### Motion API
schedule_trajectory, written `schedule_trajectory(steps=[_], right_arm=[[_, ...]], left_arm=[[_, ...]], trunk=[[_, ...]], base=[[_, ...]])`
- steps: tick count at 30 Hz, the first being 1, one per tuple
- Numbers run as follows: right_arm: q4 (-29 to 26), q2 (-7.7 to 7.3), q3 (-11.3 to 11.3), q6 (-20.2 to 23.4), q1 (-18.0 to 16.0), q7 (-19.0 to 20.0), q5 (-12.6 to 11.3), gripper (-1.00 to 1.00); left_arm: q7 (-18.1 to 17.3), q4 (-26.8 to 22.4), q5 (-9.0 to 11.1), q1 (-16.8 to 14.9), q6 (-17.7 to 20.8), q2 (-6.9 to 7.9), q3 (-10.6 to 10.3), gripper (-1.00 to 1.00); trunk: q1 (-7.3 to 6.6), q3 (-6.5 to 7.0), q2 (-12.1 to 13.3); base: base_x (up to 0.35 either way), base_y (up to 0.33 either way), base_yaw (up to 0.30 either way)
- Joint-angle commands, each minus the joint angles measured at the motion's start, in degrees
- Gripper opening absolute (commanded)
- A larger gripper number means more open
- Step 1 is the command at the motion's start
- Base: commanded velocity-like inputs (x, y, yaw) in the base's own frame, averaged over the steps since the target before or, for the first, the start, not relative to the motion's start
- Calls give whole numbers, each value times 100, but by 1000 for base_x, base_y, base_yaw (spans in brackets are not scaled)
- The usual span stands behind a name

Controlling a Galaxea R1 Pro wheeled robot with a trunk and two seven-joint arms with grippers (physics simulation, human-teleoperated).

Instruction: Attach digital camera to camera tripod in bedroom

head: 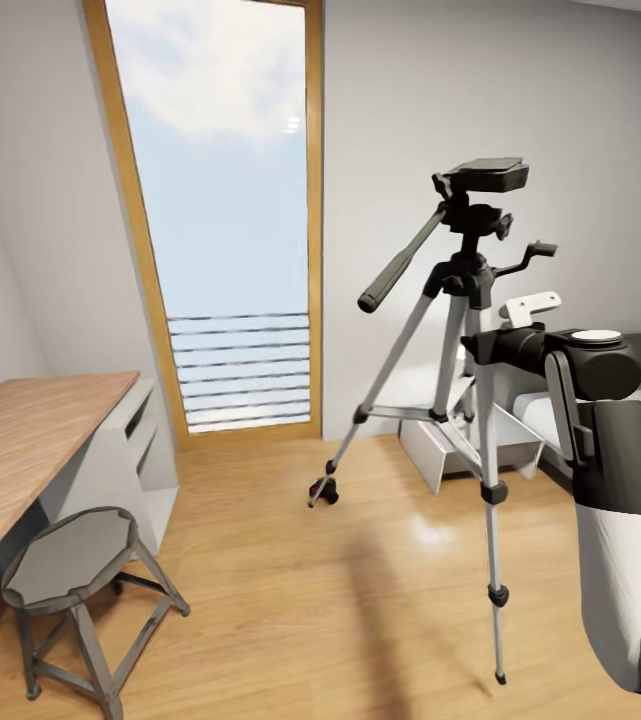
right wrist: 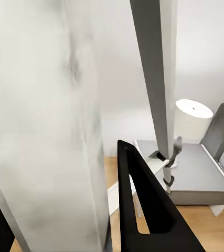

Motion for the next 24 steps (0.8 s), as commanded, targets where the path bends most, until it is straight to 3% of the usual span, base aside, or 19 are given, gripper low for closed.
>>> schedule_trajectory(steps=[1,24], right_arm=[[-6,-3,1,16,-6,51,81,-100],[-6,-3,-4,16,-2,51,87,-100]], left_arm=[[4,-10,3,3,-5,-2,39,100],[4,-10,2,3,-6,8,40,100]], trunk=[[0,-4,-3],[0,-4,-3]], base=[[0,-228,0],[0,-283,0]])
